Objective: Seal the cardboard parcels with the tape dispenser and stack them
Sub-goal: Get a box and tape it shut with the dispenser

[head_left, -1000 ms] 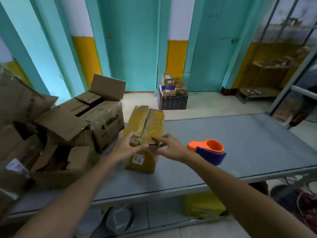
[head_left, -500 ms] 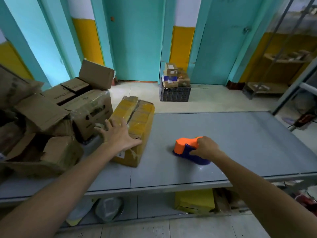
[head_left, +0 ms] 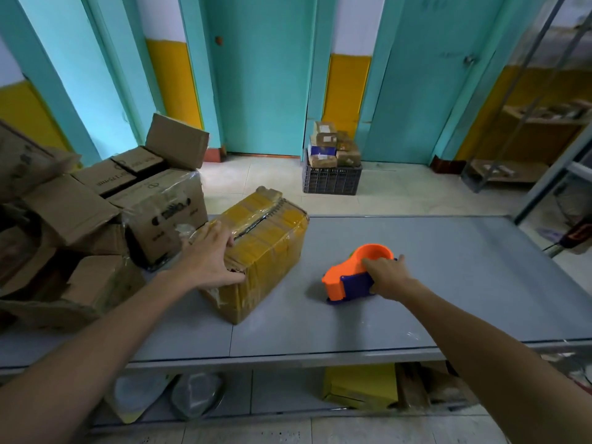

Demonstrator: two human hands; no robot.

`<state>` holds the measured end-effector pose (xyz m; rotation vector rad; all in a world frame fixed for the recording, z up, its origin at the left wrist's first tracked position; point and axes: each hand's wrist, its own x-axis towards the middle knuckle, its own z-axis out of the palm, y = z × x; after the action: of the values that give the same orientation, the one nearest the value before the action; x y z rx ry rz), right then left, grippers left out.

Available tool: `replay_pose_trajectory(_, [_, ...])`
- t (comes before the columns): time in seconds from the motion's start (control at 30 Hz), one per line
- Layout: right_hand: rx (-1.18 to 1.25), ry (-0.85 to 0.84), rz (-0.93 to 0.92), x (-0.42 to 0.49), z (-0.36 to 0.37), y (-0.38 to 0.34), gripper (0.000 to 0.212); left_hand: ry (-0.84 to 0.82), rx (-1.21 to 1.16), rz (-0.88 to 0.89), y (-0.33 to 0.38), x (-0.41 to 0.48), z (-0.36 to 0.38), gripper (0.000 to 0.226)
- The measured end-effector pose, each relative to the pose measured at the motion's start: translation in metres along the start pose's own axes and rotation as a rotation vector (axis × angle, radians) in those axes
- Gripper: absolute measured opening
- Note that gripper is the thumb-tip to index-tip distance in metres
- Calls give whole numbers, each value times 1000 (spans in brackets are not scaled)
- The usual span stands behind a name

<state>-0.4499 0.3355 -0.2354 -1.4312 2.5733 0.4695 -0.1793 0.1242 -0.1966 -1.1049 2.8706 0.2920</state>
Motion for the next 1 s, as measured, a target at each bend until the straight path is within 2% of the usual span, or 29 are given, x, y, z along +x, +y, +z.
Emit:
replay_pose_trajectory(0.23, [-15, 297, -173, -3, -44, 10, 36, -67, 38, 103, 1, -2, -10, 84])
replay_pose_trajectory(0.33, [-35, 509, -286, -7, -70, 8, 30, -108, 36, 140, 2, -5, -18, 82])
replay_pose_trajectory(0.4, [-76, 586, -370, -13, -91, 2, 32, -137, 55, 221, -1, -6, -24, 79])
replay_pose_trajectory(0.5, [0, 535, -410, -24, -124, -15, 40, -178, 68, 342, -2, -9, -27, 79])
replay_pose_trajectory(0.6, [29, 486, -476, -30, -152, -35, 45, -214, -7, 361, -2, -13, -29, 84])
replay_pose_trajectory(0.67, [66, 419, -516, -32, -162, -46, 48, -174, -60, 383, -6, -16, -31, 82])
replay_pose_trajectory(0.77, [179, 335, -560, -32, -167, -59, 52, -9, -3, 406, -16, -20, -30, 80])
replay_pose_trajectory(0.87, [248, 263, -555, -29, -170, -65, 56, 43, 41, 309, -19, -29, -32, 101])
replay_pose_trajectory(0.93, [319, 231, -549, -27, -174, -68, 61, 51, -38, 256, -16, -36, -34, 118])
replay_pose_trajectory(1.0, [405, 201, -559, -25, -178, -71, 74, 104, -157, 196, -12, -42, -36, 105])
